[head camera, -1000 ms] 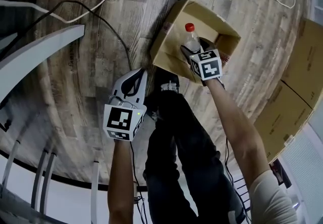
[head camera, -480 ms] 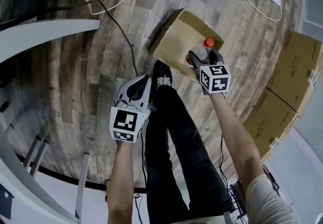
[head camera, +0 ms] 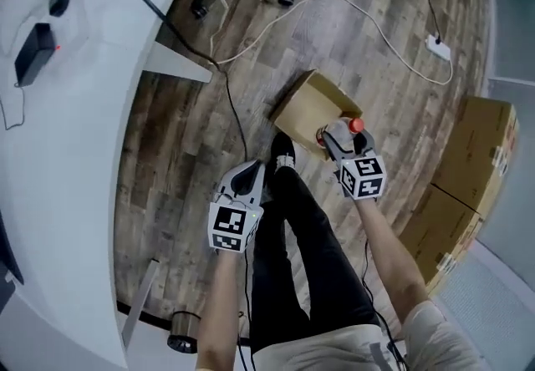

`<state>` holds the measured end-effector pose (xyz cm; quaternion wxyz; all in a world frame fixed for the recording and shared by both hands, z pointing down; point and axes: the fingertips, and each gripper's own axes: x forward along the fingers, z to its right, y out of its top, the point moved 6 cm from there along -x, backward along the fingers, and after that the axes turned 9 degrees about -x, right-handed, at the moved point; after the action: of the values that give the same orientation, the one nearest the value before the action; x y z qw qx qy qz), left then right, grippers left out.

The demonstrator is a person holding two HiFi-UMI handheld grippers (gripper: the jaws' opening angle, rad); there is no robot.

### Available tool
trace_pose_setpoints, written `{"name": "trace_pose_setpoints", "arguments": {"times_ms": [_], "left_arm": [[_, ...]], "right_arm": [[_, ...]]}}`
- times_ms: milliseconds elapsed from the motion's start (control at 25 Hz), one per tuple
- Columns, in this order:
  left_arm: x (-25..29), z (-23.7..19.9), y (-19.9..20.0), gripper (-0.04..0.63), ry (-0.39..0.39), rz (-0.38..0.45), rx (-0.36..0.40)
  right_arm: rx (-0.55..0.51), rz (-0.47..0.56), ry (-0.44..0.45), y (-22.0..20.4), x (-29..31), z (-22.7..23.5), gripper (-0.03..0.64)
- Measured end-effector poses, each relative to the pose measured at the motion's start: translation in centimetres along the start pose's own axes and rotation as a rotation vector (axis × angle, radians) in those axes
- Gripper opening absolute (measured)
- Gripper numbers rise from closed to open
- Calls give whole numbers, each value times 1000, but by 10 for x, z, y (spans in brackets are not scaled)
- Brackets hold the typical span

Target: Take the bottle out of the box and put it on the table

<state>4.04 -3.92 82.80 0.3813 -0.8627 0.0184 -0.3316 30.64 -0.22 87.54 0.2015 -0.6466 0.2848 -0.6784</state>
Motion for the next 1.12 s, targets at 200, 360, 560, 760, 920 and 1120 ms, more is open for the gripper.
{"name": "trace_pose_setpoints", "arguments": {"times_ms": [200,360,560,760,920,1120], "left_arm": [[-46,15,54,14,39,88,3],[-98,35,76,15,60,109,-23],[-161,52,105,15,104,153,-36],[-213,64,116,14,175,220,-109],[-262,71,123,15,248,278,-163],[-314,78,140,15,337,377,-189]], "right_arm": [[-64,94,28,77,-47,-20,311],[-87,126,52,119,-100,-53,311],[-158,170,101,177,-154,-94,311],[-208,185,143,210,-197,-122,312],[-206,200,163,227,-228,-150,311],[-245,226,208,251,-245,-179,311]]}}
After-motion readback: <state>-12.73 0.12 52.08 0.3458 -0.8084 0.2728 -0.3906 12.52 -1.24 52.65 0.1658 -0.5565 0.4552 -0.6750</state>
